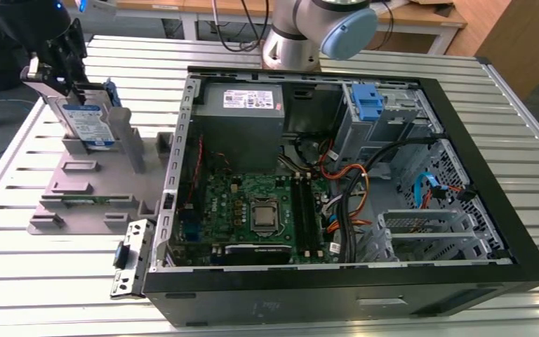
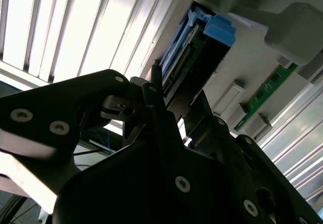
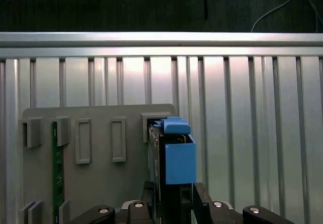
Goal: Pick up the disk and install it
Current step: 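Pick up the disk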
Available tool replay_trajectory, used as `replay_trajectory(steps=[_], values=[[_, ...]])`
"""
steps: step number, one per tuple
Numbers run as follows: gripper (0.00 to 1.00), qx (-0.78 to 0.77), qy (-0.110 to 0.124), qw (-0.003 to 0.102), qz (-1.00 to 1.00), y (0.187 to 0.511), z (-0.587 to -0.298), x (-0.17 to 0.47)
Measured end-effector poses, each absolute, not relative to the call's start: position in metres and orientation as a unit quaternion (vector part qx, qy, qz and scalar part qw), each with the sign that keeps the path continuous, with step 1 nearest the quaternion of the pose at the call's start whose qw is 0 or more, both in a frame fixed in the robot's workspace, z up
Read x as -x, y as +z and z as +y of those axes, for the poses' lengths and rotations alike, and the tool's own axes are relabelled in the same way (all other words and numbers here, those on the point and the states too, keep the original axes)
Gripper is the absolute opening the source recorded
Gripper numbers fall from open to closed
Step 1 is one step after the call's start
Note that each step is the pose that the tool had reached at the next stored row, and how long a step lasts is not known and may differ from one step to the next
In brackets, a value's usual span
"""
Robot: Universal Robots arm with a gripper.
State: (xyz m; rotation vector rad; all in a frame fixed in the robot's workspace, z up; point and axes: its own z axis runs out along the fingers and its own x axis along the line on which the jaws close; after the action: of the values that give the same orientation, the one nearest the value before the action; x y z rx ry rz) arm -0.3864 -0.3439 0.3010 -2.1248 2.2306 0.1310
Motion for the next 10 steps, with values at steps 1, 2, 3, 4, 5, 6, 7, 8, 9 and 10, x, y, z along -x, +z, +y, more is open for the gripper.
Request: replay_trajectory(steps=[1,2,3,4,5,6,7,8,9,10], values=[[0.43,0.689,0.041,0.028,0.723,0.3011,-0.3438,0.3864],[0.43,0.689,0.04,0.027,0.723,0.301,-0.3438,0.3864],[0.43,0.689,0.04,0.027,0.723,0.301,-0.3438,0.3864],[0.43,0.689,0.04,0.027,0.723,0.301,-0.3438,0.3865],[0.43,0.689,0.04,0.027,0.723,0.301,-0.3438,0.3865],[0.43,0.689,0.04,0.027,0.723,0.301,-0.3439,0.3864],[0.43,0.689,0.04,0.027,0.723,0.301,-0.3438,0.3864],[0.43,0.689,0.04,0.027,0.723,0.301,-0.3437,0.3862],[0.43,0.689,0.04,0.027,0.723,0.301,-0.3437,0.3859],[0.43,0.689,0.04,0.027,0.723,0.301,-0.3437,0.3856]])
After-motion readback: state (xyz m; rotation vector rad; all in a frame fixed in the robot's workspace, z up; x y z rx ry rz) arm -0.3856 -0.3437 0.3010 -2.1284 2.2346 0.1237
